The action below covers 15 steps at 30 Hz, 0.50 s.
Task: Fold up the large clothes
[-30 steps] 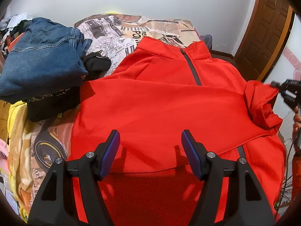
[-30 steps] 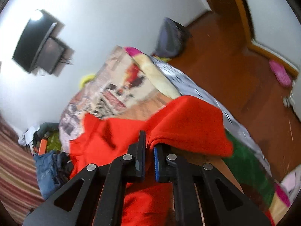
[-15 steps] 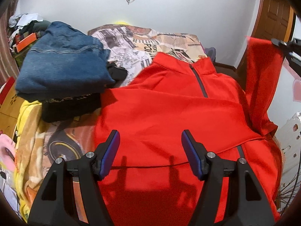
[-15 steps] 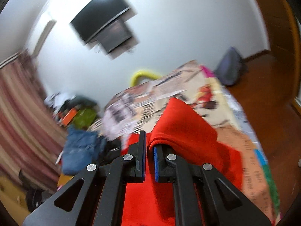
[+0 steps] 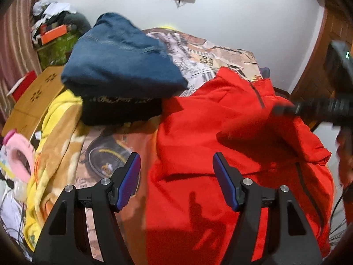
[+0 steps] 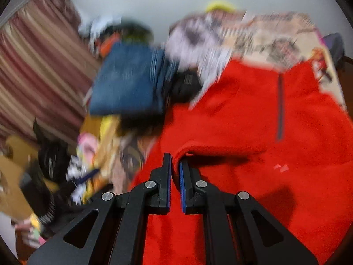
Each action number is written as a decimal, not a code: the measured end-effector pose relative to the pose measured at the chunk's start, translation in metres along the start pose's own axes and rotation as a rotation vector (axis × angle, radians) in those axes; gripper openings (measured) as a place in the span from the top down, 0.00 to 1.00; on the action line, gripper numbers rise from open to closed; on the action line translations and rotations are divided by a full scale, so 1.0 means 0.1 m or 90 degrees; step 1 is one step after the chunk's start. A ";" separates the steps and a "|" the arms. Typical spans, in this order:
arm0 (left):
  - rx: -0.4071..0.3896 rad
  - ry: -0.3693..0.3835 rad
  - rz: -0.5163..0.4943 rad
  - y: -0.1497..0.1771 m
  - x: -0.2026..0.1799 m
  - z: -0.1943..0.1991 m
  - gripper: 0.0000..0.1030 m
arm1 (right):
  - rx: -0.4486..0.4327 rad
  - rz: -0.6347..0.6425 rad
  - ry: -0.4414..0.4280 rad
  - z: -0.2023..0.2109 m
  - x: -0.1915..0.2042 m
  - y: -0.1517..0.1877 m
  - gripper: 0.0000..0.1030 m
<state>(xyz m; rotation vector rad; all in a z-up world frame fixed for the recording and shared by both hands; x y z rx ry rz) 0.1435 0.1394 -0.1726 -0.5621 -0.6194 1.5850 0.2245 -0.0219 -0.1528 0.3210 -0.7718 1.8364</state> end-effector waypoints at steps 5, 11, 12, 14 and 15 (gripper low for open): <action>0.016 -0.001 0.010 0.12 0.06 0.00 0.35 | 0.090 0.029 0.043 -0.37 0.02 0.32 0.94; 0.019 0.002 0.002 0.13 0.01 0.00 0.35 | 0.150 0.063 0.102 -0.49 0.03 0.53 0.91; 0.019 0.002 -0.001 0.11 -0.02 0.01 0.35 | 0.162 0.063 0.109 -0.48 0.02 0.55 0.90; 0.017 0.003 -0.008 0.08 -0.07 0.01 0.35 | 0.161 0.063 0.115 -0.42 -0.01 0.57 0.89; 0.016 0.005 -0.014 0.05 -0.11 0.01 0.35 | 0.152 0.062 0.114 -0.35 -0.02 0.59 0.86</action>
Point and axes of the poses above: each gripper's, at about its wrist camera, not at the fingertips, and z roughly against the way its jaws point, x to its left, y to its underside, the point moved 1 cm from there along -z, roughly the way its jaws point, and after that the axes turned 13 degrees about -z, right-handed, at the moved point
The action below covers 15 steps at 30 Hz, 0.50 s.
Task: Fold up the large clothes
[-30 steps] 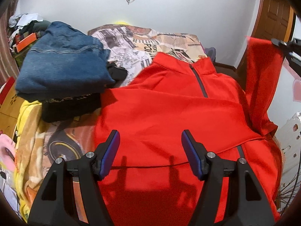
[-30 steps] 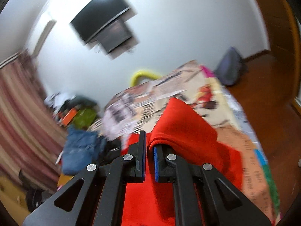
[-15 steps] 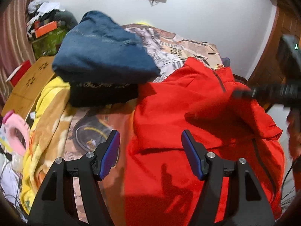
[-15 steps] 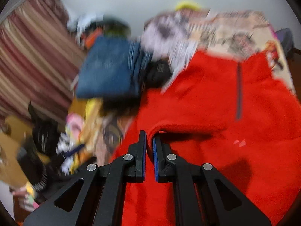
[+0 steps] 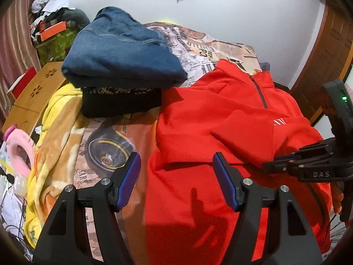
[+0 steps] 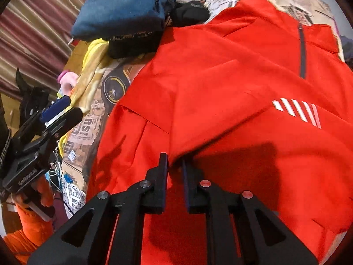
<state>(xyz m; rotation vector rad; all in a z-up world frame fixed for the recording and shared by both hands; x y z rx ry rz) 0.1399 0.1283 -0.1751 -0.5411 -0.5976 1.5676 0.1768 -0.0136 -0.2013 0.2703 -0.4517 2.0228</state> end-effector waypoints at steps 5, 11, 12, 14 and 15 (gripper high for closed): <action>-0.002 0.007 -0.037 -0.15 -0.22 -0.03 0.35 | -0.083 -0.027 0.015 0.43 -0.16 0.04 0.65; -0.008 0.021 -0.097 -0.33 -0.60 -0.14 0.35 | -0.207 -0.086 0.060 0.98 -0.59 0.06 0.62; -0.009 0.024 -0.107 -0.36 -0.68 -0.16 0.35 | -0.221 -0.100 0.072 1.03 -0.67 0.05 0.62; -0.010 0.031 -0.128 -0.42 -0.81 -0.22 0.35 | -0.249 -0.134 0.094 1.16 -0.87 0.04 0.62; -0.009 0.035 -0.138 -0.45 -0.88 -0.26 0.35 | -0.262 -0.153 0.106 1.21 -0.98 0.06 0.62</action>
Point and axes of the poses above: each gripper's, at about its wrist camera, not at the fingertips, and z roughly against the way its jaws point, x to its left, y to its underside, the point moved 1 cm from there along -z, roughly the way its jaws point, and after that the axes turned 13 degrees about -z, right-handed, at the moved point
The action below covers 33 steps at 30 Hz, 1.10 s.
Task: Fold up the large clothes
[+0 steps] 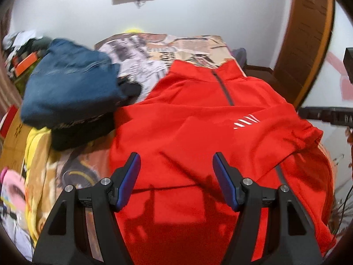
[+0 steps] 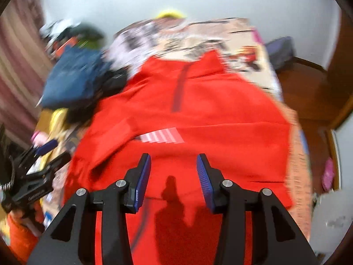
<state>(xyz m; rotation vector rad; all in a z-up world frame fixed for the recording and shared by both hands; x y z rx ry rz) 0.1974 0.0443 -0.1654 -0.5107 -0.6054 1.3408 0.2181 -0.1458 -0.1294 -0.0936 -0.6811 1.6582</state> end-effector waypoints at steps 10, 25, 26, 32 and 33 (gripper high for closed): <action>0.057 0.023 -0.071 -0.12 -0.41 -0.49 0.35 | -0.039 -0.130 0.062 0.16 -0.88 -0.10 0.62; 0.089 0.023 0.018 -0.20 -0.07 -0.85 0.81 | 0.025 -0.177 0.067 -0.11 -1.26 0.33 0.56; 0.085 0.027 0.029 -0.24 -0.02 -0.84 0.87 | 0.022 -0.177 0.066 -0.10 -1.26 0.34 0.55; -0.008 -0.012 0.061 -0.51 0.27 -0.46 0.95 | 0.008 -0.164 0.070 -0.08 -1.25 0.38 0.54; -0.027 -0.025 0.067 -0.54 0.33 -0.37 0.95 | 0.008 -0.163 0.072 -0.08 -1.24 0.38 0.54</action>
Point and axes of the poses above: each gripper's, at about its wrist camera, not at the fingertips, and z roughly against the way its jaws point, x to its left, y to its underside, the point moved 1 cm from there along -z, roughly the way its jaws point, and after that the axes turned 13 degrees about -z, right-handed, at the moved point
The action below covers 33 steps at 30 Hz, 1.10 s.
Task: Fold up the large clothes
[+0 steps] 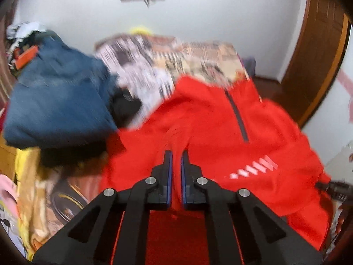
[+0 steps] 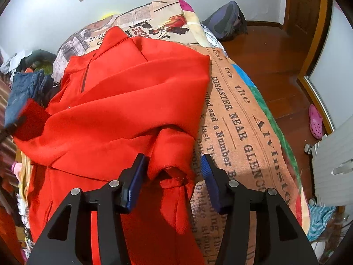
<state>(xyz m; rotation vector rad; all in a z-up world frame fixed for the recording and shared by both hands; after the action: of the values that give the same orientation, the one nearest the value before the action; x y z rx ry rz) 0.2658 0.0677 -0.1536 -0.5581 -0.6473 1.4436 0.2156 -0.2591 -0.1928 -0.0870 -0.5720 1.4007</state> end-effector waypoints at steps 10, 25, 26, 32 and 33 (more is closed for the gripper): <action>-0.020 -0.015 0.098 0.28 0.56 0.33 0.95 | -0.005 -0.005 0.003 -0.02 0.01 0.00 0.53; 0.106 0.088 0.042 0.43 0.00 -0.25 0.57 | -0.014 0.002 0.032 -0.01 0.06 0.02 0.48; 0.108 0.096 0.042 0.41 -0.05 -0.27 0.56 | -0.014 0.001 0.031 -0.01 0.06 0.02 0.48; 0.130 0.066 -0.033 0.42 -0.38 -0.43 0.52 | -0.017 0.000 0.029 -0.01 0.07 0.04 0.47; 0.132 0.046 -0.048 0.45 -0.40 -0.45 0.52 | -0.017 0.000 0.028 -0.01 0.07 0.04 0.47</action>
<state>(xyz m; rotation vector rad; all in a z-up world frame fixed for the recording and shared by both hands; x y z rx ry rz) 0.2644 0.0323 -0.2200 -0.4162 -0.4503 1.3942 0.2129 -0.2511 -0.1929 -0.1392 -0.5550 1.3876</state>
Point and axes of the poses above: each gripper's, at about its wrist camera, not at the fingertips, and z roughly against the way its jaws point, x to its left, y to its underside, the point moved 1 cm from there along -z, roughly the way its jaws point, and after that the axes turned 13 degrees about -z, right-handed, at the moved point
